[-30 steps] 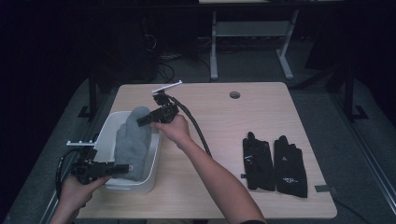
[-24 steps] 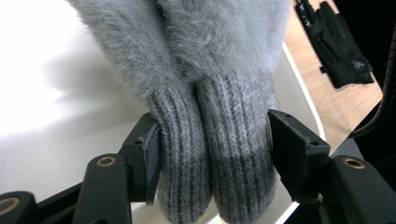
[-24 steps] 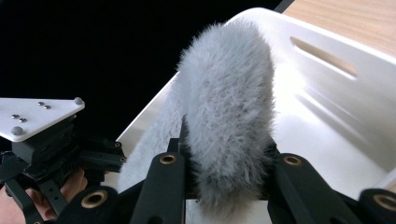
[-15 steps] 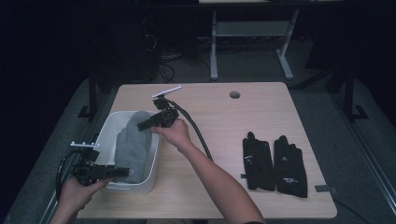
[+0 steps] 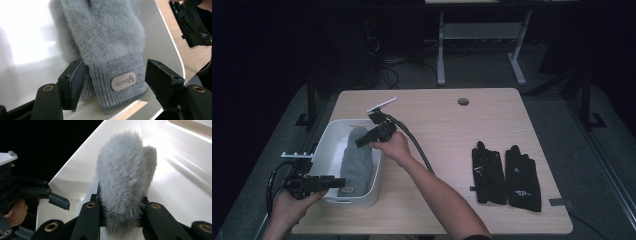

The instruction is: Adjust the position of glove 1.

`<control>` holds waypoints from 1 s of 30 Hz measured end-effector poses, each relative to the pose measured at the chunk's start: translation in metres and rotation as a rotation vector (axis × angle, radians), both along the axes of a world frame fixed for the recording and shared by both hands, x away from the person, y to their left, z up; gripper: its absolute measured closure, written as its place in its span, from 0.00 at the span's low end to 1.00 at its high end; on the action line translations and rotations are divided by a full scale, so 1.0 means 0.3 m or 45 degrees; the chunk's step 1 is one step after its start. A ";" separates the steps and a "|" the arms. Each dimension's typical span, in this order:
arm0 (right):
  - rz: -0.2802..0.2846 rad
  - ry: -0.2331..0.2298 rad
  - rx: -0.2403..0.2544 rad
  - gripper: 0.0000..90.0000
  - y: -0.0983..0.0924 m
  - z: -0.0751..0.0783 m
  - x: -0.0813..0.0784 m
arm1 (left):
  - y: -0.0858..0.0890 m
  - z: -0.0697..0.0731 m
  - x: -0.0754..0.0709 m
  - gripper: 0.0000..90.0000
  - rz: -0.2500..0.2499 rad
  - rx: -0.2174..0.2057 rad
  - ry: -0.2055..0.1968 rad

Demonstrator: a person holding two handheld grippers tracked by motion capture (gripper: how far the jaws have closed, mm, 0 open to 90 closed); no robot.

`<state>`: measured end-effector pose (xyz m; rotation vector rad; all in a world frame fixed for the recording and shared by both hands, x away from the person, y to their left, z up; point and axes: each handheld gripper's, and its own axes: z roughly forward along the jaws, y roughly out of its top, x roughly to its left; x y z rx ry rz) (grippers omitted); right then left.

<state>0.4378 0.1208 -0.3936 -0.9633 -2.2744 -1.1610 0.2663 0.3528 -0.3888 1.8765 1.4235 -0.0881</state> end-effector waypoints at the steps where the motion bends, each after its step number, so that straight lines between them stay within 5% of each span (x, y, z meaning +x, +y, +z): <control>1: 0.003 -0.008 -0.014 0.82 0.004 -0.001 0.001 | 0.001 0.002 0.000 0.36 -0.005 0.001 -0.007; 16: -0.038 -0.068 -0.045 0.62 -0.004 0.022 0.018 | -0.002 0.030 -0.001 0.36 0.014 -0.001 -0.066; 30: -0.102 -0.108 0.005 0.61 -0.094 0.099 0.035 | -0.015 0.061 0.002 0.36 -0.001 0.001 -0.108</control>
